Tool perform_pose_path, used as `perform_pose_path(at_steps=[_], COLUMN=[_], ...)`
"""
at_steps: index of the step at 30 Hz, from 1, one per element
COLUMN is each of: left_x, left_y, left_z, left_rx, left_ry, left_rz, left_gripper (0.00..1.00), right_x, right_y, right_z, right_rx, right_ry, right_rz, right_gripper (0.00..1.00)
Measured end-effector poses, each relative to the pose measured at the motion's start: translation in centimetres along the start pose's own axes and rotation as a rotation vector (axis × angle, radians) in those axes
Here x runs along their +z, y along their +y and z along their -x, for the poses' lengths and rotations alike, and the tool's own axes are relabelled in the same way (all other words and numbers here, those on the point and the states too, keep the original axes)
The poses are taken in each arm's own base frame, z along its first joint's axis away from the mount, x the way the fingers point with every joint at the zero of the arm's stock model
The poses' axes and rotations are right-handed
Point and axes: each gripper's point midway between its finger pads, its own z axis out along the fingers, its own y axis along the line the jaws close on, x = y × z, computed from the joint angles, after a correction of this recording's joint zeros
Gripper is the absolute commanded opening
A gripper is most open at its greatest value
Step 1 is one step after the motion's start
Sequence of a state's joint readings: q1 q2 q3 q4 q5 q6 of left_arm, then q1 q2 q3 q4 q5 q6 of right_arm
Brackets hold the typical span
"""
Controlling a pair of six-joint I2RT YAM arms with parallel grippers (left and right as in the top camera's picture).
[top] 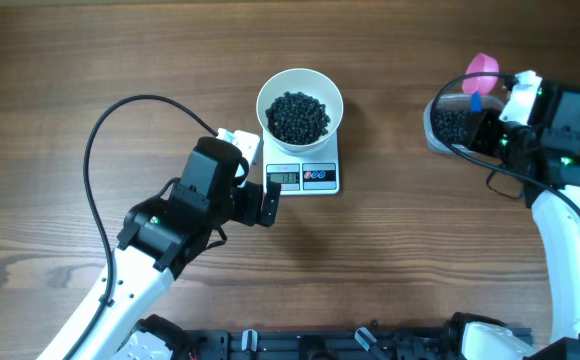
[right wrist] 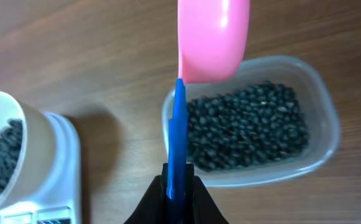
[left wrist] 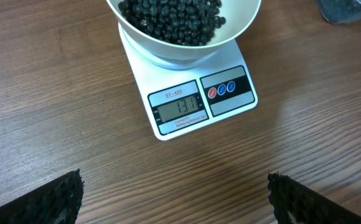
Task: Scoop item into bowl and weigh 150g on scale
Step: 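Move the empty scoop right back to the bean tub, then dip the scoop into the beans again with the right gripper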
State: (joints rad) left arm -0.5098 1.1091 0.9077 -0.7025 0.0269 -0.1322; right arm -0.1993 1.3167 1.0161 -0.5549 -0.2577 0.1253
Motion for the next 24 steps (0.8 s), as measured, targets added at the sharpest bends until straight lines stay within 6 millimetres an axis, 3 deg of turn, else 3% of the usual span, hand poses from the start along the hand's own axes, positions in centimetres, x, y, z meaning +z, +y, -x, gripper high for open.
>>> perform_pose_path(at_steps=[6,17,24], left_x=[0.0,0.0,0.0], left_y=[0.0,0.0,0.0], left_z=[0.0,0.0,0.0], left_rx=[0.000,0.000,0.000], left_ry=[0.000,0.000,0.000], left_rz=[0.000,0.000,0.000], left_gripper=[1.00,1.00,1.00], right_x=[-0.4,-0.6,1.0], right_y=[-1.1,-2.5,-3.5], right_z=[-0.5,-3.2,-4.5], right_rx=[-0.121,-0.285,-0.293], right_ry=[0.018,0.142,0.217], right_rz=[-0.058,-0.113,-0.132], right_gripper=[0.04,0.04,0.04])
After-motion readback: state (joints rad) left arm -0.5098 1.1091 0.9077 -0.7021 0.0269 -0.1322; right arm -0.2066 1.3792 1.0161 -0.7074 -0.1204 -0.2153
